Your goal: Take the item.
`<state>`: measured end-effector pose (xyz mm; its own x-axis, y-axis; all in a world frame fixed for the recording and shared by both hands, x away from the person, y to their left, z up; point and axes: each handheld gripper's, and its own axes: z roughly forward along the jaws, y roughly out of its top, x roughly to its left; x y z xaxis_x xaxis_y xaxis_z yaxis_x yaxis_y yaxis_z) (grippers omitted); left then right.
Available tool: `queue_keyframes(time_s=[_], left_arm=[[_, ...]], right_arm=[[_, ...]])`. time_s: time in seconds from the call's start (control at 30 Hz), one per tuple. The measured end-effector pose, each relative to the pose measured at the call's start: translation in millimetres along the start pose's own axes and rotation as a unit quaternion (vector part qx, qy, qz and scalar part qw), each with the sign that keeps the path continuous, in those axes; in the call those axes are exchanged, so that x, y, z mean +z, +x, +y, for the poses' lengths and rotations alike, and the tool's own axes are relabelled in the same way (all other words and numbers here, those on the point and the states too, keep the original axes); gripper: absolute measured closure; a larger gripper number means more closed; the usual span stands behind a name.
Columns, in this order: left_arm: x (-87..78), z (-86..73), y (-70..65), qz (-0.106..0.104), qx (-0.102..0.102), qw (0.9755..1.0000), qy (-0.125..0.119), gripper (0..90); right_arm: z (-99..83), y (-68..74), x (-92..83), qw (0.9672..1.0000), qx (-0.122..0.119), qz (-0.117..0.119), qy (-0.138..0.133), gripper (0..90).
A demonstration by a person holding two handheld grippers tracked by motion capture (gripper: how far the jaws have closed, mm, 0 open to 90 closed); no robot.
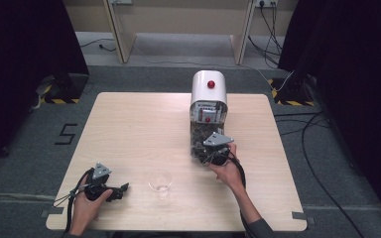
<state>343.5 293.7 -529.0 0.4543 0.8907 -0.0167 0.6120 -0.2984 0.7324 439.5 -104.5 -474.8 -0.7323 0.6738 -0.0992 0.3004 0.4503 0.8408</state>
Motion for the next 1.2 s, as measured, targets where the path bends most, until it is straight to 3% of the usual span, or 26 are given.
queue_keyframes(time_s=[0.23,0.43,0.9,1.2], left_arm=[[0.0,0.0,0.0,0.0,0.0,1.0,0.0,0.0],[0.0,0.0,0.0,0.0,0.0,1.0,0.0,0.0],[0.0,0.0,0.0,0.0,0.0,1.0,0.0,0.0],[0.0,0.0,0.0,0.0,0.0,1.0,0.0,0.0]], right_arm=[[-7.3,-0.6,6.3,0.9998,0.005,0.001,0.02,70.9],[-6.7,-2.2,1.2,1.0,-0.004,-0.005,0.008,80.6],[8.0,-2.3,-23.0,0.9989,-0.008,-0.007,-0.046,82.7],[12.5,-3.4,-32.6,0.9981,-0.019,-0.012,-0.057,86.2]])
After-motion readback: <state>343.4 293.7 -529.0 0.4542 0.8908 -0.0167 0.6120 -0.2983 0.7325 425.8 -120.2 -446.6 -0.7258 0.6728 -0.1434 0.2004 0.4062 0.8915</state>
